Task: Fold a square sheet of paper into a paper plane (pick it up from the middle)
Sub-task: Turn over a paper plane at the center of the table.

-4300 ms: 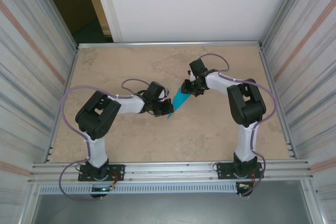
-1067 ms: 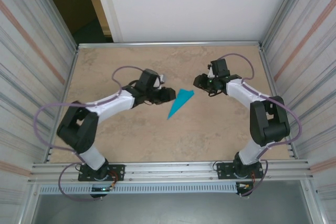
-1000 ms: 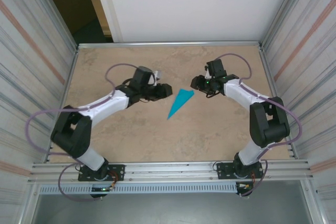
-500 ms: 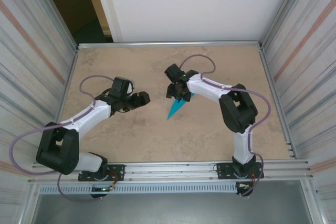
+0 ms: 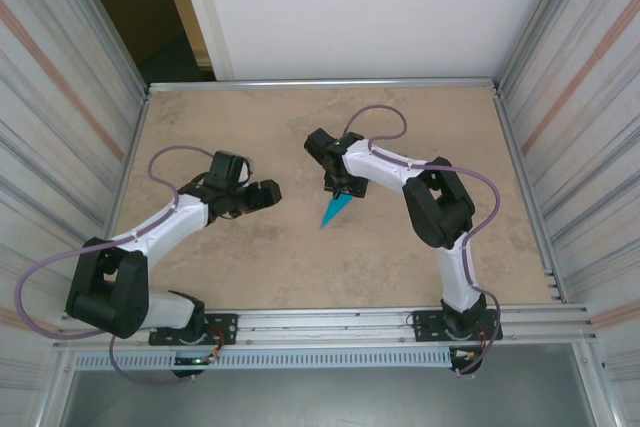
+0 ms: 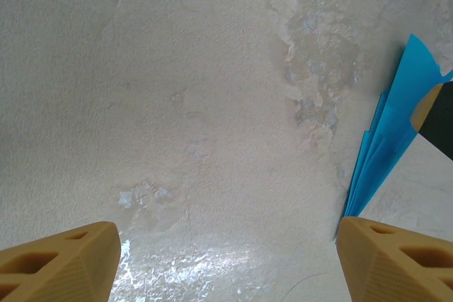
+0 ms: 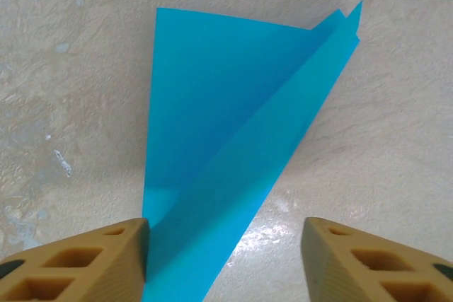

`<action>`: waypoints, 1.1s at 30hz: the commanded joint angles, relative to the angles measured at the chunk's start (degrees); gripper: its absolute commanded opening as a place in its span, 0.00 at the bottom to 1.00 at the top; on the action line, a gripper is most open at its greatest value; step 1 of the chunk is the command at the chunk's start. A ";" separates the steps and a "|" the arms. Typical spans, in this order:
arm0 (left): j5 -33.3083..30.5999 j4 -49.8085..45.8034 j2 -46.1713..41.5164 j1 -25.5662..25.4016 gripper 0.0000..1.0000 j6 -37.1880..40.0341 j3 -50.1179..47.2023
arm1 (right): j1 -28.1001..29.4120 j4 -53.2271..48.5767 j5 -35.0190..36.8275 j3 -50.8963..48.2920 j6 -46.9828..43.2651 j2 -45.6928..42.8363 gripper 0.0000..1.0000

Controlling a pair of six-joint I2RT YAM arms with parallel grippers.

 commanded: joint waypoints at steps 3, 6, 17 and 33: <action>-0.63 -0.48 0.05 0.47 0.80 0.95 -0.65 | 0.25 -3.01 2.38 1.59 2.24 1.18 0.45; -0.59 -0.47 0.00 0.43 0.80 0.93 -0.67 | 0.16 -3.10 2.65 1.37 2.60 0.86 0.38; 1.71 1.04 -0.82 2.57 0.80 -1.12 -1.72 | -0.25 -0.66 4.97 1.51 -2.38 -3.49 0.00; 19.66 23.62 -2.65 13.74 0.81 -16.37 -14.28 | -5.82 47.35 -43.74 -17.95 -11.39 -12.98 0.00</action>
